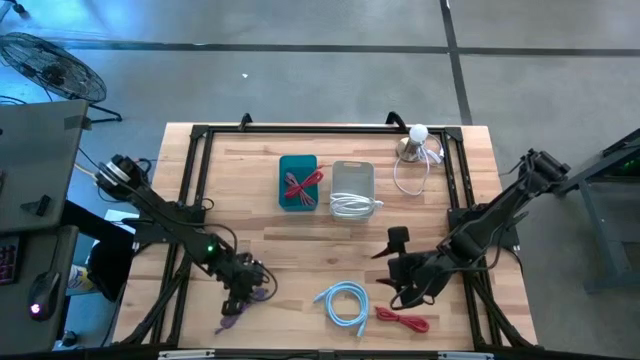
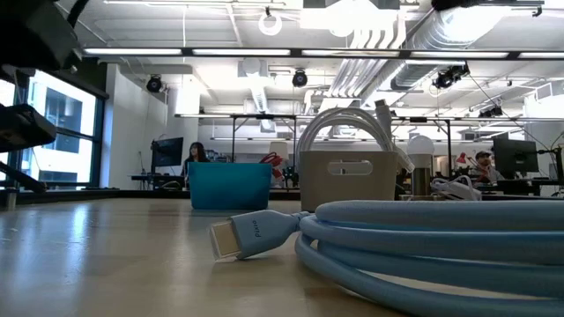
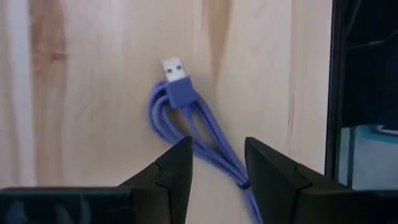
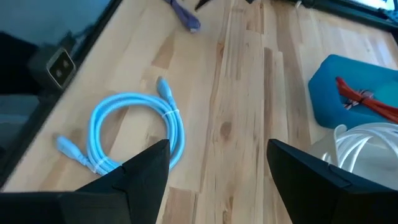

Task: Pick & Place USB Port
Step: Put the purple charger cable into the blue bin

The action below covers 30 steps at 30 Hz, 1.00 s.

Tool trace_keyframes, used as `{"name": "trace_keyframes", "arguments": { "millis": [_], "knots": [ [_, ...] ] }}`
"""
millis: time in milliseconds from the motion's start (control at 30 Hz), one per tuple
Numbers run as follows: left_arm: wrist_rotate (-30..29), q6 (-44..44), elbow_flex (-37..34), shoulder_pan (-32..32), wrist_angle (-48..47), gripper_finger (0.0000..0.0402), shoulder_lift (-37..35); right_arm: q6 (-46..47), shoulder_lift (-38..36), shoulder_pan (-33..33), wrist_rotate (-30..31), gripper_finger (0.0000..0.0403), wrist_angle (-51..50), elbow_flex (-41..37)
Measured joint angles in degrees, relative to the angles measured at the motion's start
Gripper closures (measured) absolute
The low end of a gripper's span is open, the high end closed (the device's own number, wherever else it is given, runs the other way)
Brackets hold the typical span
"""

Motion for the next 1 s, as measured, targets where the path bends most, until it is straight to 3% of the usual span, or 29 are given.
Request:
{"name": "trace_keyframes", "arguments": {
  "millis": [600,1000],
  "knots": [
    [5.94,1.87,-0.10,0.12,0.82,0.0259,2.79,-2.34,3.90,-0.15,0.15,0.0142,1.99,0.00],
    [3.97,-2.72,-0.10,0.12,-1.61,0.0259,2.77,-2.77,3.90,-0.17,-0.24,0.0142,3.37,0.00]
  ]
}}
